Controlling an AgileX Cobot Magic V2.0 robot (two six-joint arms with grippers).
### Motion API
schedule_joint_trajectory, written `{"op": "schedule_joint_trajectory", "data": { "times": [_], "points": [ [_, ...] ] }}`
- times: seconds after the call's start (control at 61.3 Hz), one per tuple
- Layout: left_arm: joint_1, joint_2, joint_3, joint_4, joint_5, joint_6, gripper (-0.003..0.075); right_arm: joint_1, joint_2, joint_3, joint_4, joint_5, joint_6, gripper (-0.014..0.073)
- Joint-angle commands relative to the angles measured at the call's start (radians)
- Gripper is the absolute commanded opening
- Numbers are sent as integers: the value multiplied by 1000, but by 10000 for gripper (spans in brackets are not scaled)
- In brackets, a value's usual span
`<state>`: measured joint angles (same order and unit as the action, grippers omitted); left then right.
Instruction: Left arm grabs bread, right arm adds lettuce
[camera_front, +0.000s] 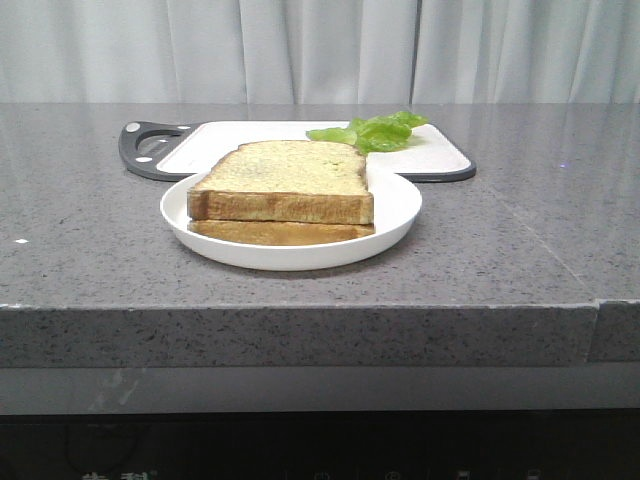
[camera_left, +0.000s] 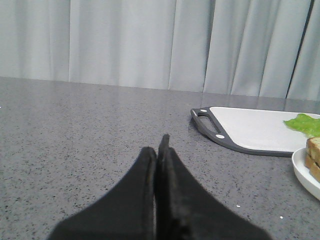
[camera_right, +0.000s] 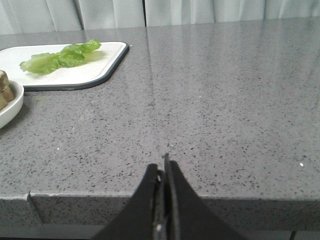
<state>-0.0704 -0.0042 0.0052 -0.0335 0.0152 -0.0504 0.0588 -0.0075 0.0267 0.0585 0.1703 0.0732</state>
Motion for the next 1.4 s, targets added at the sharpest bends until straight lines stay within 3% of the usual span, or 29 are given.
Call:
{"op": "schedule_joint_trajectory", "data": {
  "times": [0.0, 0.995, 1.158, 1.387],
  "points": [
    [1, -18, 4, -6, -80, -12, -20, -8, -24, -3, -11, -87, 0, -118],
    [1, -18, 1, -32, -119, -12, -20, -8, -24, -3, -11, -94, 0, -118],
    [1, -18, -63, -68, -104, -12, -20, -8, -24, -26, -10, -106, 0, -118],
    [1, 17, -266, -68, -2, -12, -20, -8, -23, -187, -11, -31, 0, -118]
  ]
}}
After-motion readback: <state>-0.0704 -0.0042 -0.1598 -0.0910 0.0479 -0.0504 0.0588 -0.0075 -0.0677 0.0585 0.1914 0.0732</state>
